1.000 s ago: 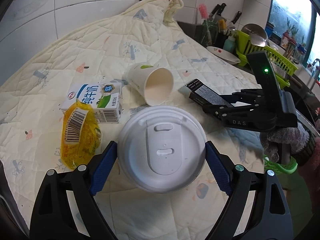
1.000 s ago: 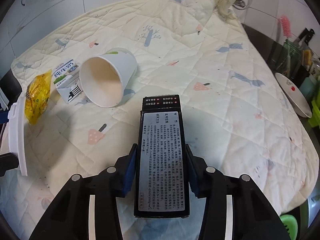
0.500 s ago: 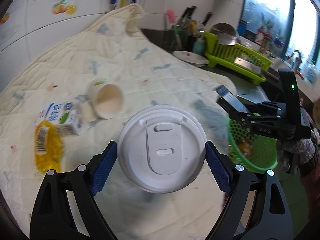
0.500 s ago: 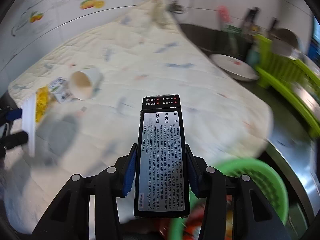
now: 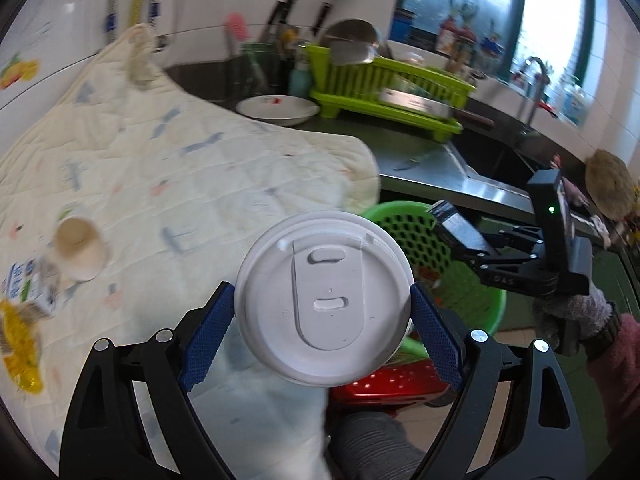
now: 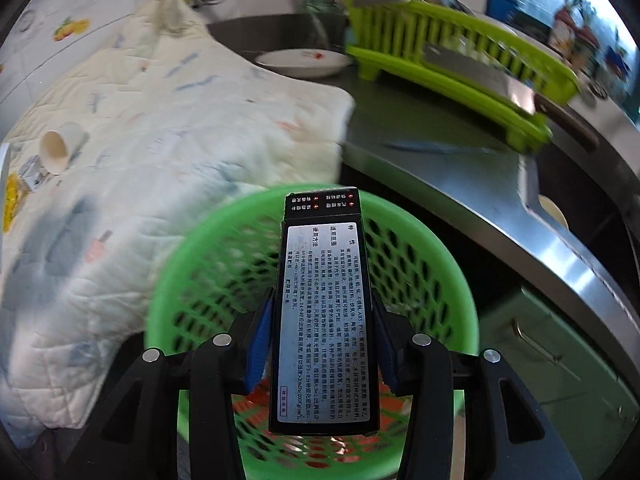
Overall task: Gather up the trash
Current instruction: 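Drop the black box into the green basket with the right gripper while the left gripper drops the lid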
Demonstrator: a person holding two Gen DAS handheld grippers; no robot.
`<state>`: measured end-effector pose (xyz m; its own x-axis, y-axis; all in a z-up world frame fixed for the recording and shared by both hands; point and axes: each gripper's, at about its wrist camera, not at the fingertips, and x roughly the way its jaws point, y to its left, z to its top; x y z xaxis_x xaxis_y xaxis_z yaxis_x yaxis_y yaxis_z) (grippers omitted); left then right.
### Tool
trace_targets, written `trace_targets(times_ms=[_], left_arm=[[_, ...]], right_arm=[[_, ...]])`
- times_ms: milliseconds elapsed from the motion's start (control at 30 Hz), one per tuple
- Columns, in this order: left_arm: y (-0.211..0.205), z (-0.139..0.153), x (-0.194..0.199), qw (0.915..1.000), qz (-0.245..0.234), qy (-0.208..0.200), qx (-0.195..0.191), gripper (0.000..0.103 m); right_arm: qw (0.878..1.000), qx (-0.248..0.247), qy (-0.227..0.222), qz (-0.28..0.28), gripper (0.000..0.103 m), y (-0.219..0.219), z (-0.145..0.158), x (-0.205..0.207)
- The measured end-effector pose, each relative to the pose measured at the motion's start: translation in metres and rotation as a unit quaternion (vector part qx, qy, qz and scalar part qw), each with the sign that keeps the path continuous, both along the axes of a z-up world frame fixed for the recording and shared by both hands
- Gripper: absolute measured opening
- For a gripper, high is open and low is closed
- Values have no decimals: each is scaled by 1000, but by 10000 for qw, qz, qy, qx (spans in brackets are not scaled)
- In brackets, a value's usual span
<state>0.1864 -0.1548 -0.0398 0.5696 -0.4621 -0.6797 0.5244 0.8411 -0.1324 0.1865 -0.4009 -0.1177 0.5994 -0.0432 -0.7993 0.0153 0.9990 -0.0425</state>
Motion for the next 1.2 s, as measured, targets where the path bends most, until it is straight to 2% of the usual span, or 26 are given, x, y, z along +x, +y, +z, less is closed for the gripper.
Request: trace_targets(times_ms=[100,233,300,433,767,967,1200], left_arm=[[-27,-5,4,9998,-168,70,50,85],[-57,-12,10,9992,-361,154,98,85],[-70,-15,12,9988,-441,191,134,85],[-99,-24,20,9979,-551,244,252,85],[-167,-60,42,9938,-768,570,571,86],[-192,-68,52,9928,-817,566,671,86],[-209,-74,55,9920,-883,533,734,87]], right_arm=[[9998,111,27,-134,45,-14,-8,-7],[9993,288,-19,-250,56,-28,-13,-15],[9988,356,-79,-314,57,-34,-14,-21],[9982,440,-190,-362,58,-41,-10,-28],[9964,418,-548,-498,69,-56,4,-58],[9965,221,-622,-506,75,-58,3,-65],[9953,395,-672,-580,79,-64,0,-70]])
